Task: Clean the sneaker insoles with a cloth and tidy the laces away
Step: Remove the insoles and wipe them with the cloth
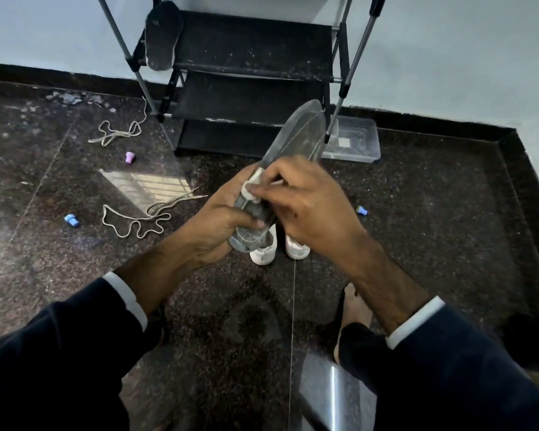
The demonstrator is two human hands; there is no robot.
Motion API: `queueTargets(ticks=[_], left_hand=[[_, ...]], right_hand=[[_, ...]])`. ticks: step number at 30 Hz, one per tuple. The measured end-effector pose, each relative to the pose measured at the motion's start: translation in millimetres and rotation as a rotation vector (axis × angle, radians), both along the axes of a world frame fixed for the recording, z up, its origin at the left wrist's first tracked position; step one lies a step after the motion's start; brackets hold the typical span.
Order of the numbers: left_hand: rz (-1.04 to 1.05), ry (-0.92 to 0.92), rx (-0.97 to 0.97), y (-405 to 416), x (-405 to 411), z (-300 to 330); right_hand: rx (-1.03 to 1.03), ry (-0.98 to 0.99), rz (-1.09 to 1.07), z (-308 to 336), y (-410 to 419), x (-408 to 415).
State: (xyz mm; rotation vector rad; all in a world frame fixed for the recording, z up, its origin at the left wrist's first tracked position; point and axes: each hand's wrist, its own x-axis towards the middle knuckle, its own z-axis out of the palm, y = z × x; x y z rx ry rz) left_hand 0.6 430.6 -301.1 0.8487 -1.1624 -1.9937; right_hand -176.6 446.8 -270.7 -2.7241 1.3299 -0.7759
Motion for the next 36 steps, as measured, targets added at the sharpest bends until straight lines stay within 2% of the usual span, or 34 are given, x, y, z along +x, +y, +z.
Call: queueTargets(ticks=[3, 6, 8, 13, 15, 18, 20, 24, 26, 28, 32, 36], left_hand=[[-0.048, -0.008, -0.003, 3.0, -5.7, 1.4], [-0.083, -0.015, -0.013, 9.0, -9.1, 3.1], [-0.049, -0.012, -0.006, 8.7, -6.8, 2.9], [0.019, 0.009, -0.023, -0.2, 2.4, 2.8], [0.020, 0.022, -0.029, -0.6, 0.3, 4.2], [0.010, 0.069, -0.038, 1.2, -2.5, 6.7], [0.007, 0.080, -0.042, 1.8, -1.2, 8.5], [0.075, 0.089, -0.051, -4.4, 7.1, 9.0], [0.097, 0.097, -0.053, -8.6, 10.1, 8.5], [0.092, 0.110, -0.055, -9.4, 10.0, 9.6], [0.061, 0.147, -0.044, -5.9, 5.8, 11.2], [0.082, 0.150, -0.046, -8.4, 10.3, 11.4]], right_hand=[[-0.091, -0.043, -0.160, 4.3, -8.0, -18.8], [-0.097, -0.142, -0.264, 3.3, -11.8, -29.6], [-0.056, -0.155, -0.225, 0.1, -7.6, -20.8], [0.071, -0.092, 0.032, -4.8, 4.3, 8.6], [0.012, -0.065, -0.034, -1.1, -1.1, -2.1], [-0.082, -0.150, -0.241, 3.8, -10.9, -27.6], [-0.072, -0.213, -0.285, 2.9, -9.8, -32.4], [0.037, -0.143, -0.057, -7.1, 2.6, -2.1], [0.027, -0.067, 0.015, -9.6, 2.6, 4.6], [-0.035, -0.048, -0.051, -7.3, -4.1, -5.9], [-0.116, -0.190, -0.280, -2.9, -11.9, -36.2], [0.012, -0.137, -0.091, -8.2, 0.0, -12.1]])
